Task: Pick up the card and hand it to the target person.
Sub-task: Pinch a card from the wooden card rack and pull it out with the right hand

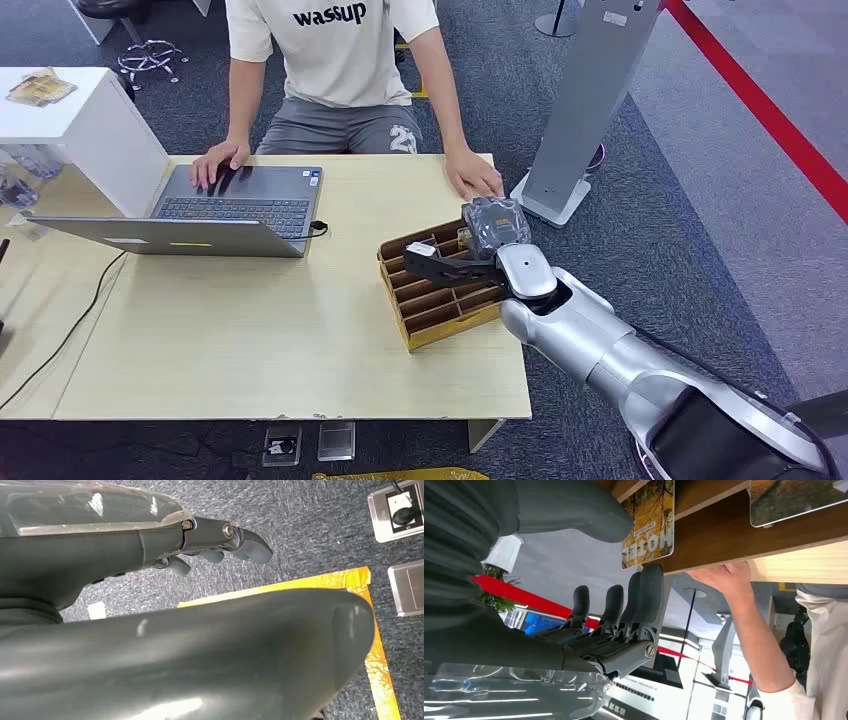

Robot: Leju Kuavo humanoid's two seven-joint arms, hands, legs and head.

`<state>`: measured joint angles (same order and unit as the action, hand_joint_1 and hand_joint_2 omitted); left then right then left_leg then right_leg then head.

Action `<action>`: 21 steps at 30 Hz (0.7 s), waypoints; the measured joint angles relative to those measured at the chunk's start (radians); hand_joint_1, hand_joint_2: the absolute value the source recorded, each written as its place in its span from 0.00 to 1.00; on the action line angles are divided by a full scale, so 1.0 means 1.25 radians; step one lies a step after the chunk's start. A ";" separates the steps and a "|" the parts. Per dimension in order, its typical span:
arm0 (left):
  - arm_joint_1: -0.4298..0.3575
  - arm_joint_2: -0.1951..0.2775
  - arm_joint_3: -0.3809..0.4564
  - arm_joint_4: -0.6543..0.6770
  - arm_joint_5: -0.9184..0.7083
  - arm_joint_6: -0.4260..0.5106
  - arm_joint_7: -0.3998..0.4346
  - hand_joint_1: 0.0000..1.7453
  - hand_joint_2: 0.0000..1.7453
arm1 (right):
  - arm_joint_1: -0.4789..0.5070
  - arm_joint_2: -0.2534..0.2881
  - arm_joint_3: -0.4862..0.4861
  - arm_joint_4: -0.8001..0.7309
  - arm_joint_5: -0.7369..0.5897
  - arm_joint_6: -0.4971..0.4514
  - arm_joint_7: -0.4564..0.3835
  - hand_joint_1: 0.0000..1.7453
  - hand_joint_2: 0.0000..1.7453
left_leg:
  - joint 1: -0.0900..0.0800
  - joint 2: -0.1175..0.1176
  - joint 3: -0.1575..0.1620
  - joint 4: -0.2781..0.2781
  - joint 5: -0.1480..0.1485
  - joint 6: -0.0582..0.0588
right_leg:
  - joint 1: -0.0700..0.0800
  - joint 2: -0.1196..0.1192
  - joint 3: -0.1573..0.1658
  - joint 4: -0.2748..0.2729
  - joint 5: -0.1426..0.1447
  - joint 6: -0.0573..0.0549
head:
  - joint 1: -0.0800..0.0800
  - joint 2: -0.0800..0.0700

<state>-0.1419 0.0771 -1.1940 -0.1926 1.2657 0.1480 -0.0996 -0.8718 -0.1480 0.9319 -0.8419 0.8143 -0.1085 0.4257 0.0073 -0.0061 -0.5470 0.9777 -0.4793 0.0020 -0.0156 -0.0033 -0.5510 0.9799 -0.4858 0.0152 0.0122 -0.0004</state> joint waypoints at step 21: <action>0.001 0.000 0.000 0.000 0.006 0.002 0.000 0.00 0.00 | 0.008 0.003 0.000 0.027 -0.022 -0.018 -0.018 0.64 1.00 | 0.000 0.000 0.000 0.000 0.000 0.000 | 0.000 0.000 0.000 0.000 0.000 0.000 | 0.000 0.000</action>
<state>-0.1405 0.0771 -1.1944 -0.1926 1.2735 0.1501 -0.0997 -0.8617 -0.1447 0.9319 -0.8078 0.7869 -0.1305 0.4032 0.0073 -0.0061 -0.5470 0.9777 -0.4793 0.0020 -0.0156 -0.0033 -0.5509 0.9800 -0.4857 0.0152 0.0121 -0.0003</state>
